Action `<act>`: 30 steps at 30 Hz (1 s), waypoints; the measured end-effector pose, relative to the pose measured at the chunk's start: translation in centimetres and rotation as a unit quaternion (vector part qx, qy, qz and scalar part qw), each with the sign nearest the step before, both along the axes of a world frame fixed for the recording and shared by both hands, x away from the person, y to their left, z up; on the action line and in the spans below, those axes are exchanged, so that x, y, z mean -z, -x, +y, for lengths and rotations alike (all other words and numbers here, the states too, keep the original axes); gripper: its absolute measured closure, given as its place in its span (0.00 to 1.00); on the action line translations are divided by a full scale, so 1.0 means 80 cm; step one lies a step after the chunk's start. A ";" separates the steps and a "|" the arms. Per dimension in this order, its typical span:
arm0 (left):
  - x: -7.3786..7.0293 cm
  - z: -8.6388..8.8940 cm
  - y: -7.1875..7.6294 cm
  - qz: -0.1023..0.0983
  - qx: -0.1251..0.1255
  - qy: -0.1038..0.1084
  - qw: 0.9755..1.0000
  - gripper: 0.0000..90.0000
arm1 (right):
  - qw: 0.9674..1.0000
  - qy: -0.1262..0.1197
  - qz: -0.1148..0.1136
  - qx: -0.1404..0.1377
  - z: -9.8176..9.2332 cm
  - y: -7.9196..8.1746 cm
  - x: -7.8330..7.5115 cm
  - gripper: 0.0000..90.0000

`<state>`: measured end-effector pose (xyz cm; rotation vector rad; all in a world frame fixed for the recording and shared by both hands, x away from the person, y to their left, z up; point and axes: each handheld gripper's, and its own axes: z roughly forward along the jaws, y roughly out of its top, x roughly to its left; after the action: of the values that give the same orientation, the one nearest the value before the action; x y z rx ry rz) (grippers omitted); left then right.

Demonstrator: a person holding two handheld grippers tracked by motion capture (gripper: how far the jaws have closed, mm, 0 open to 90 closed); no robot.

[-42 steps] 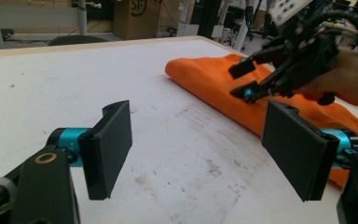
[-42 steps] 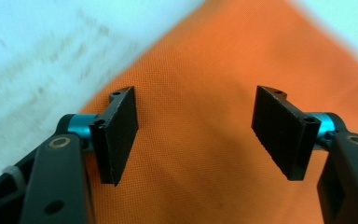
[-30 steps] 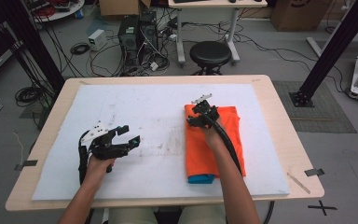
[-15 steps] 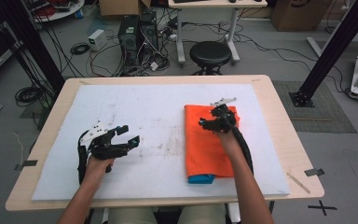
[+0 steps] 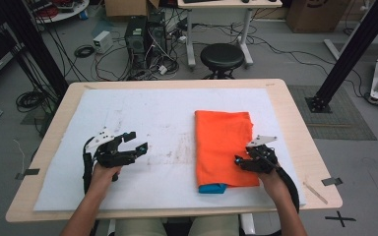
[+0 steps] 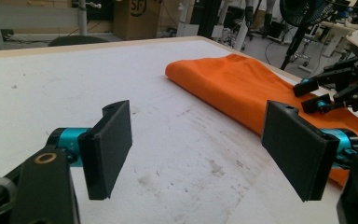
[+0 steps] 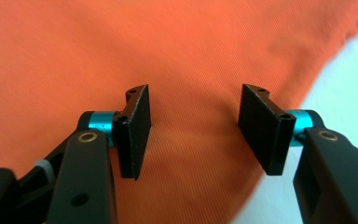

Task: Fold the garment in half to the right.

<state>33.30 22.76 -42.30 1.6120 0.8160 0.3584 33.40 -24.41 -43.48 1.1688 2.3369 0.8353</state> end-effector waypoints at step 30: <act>0.001 0.003 -0.003 0.005 -0.008 0.003 1.000 0.27 | 0.994 -0.090 -0.054 -0.032 -0.048 0.038 -0.025 0.27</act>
<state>33.50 22.98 -42.39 1.6039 0.8369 0.3587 30.33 -28.22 -41.46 1.0938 2.2591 1.1241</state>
